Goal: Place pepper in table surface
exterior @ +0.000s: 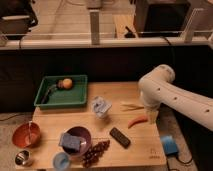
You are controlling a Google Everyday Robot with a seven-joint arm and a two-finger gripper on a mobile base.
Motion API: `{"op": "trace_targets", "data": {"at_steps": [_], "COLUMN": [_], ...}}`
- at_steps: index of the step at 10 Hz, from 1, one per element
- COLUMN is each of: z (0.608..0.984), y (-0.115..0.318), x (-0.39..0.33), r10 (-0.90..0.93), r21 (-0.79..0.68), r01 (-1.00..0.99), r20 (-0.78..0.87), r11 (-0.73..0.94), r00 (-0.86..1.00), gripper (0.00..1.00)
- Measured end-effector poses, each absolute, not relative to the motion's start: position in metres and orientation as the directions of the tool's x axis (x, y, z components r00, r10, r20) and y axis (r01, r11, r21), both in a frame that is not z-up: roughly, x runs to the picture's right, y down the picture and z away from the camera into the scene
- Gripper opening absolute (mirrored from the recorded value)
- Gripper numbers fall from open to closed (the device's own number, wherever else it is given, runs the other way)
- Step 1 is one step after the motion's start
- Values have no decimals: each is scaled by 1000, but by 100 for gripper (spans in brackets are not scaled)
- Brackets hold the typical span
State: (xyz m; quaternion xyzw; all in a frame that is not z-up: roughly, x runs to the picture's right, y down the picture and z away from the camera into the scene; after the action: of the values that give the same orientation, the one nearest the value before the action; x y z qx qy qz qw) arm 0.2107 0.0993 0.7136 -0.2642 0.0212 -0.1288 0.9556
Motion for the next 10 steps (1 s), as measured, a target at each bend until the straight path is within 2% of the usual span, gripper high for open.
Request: {"op": "trace_targets", "data": {"at_steps": [10], "z": [740], "y": [93], "x": [164], "r10": [-416], "r21": [-468], "r01": [403], "r20": [80], "r11": [787], "r00": [906], "gripper": [80]}}
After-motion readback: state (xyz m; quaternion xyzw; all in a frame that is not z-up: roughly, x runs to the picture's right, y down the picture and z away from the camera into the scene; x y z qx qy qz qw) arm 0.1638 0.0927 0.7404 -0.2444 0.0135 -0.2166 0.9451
